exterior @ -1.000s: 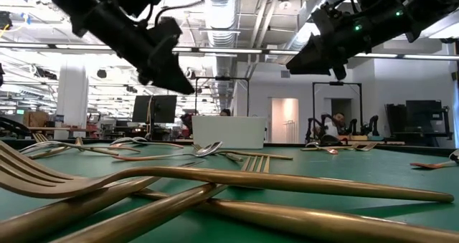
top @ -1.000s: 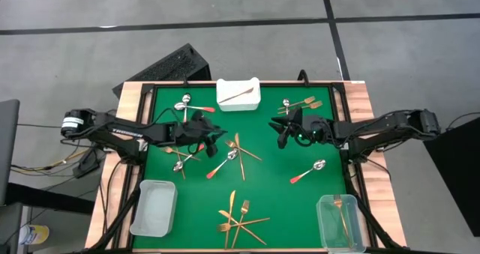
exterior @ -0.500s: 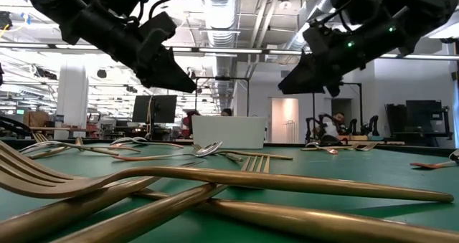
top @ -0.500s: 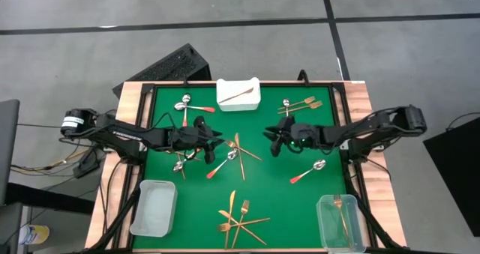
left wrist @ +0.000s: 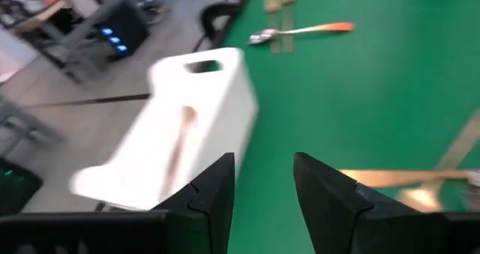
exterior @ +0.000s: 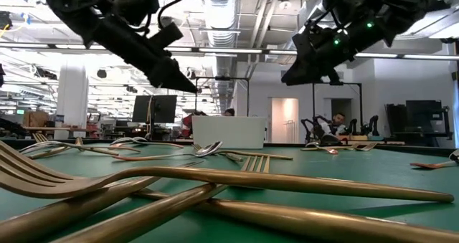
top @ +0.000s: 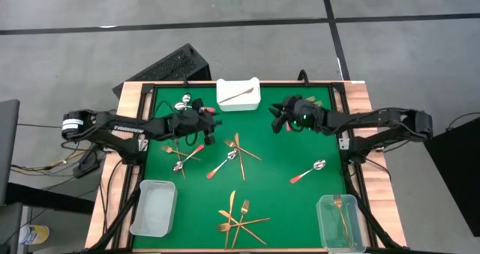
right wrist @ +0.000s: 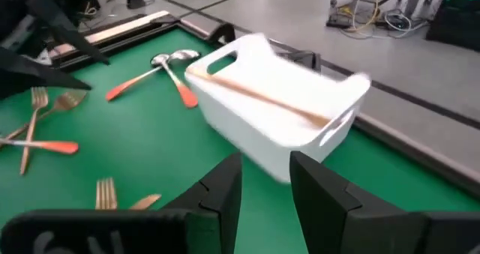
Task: Sort silverware by color (type)
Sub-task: Put the orange spoon into the gray bin
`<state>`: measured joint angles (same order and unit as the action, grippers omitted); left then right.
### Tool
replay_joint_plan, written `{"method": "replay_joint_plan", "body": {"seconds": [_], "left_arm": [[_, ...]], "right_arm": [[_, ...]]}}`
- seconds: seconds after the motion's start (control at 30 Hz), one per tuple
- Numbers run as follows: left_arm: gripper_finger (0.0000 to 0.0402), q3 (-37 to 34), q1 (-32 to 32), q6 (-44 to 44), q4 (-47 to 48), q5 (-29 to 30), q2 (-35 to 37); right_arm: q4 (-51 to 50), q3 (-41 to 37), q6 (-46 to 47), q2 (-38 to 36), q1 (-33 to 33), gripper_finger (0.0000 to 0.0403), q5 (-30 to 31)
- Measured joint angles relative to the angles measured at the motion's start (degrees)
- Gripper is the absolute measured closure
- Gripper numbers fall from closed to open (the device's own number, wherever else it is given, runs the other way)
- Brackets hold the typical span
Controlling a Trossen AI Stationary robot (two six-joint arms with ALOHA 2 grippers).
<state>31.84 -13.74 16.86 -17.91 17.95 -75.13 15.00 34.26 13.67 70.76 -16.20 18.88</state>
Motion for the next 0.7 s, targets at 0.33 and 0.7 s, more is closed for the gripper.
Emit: {"method": "replay_joint_plan", "body": {"seconds": [0.33,0.7], "left_arm": [[0.0276,0.85,-12.87,-1.21,-3.78,-9.04,0.04],[0.0276,2.58,-10.14,-20.39,-5.70,-12.52,1.05]], "right_arm": [[-3.03,2.01,-5.16,-0.22,-9.30,0.0267,-9.45],[-21.07,2.01,3.73,-0.69,-6.41,0.0267,-10.05]]}}
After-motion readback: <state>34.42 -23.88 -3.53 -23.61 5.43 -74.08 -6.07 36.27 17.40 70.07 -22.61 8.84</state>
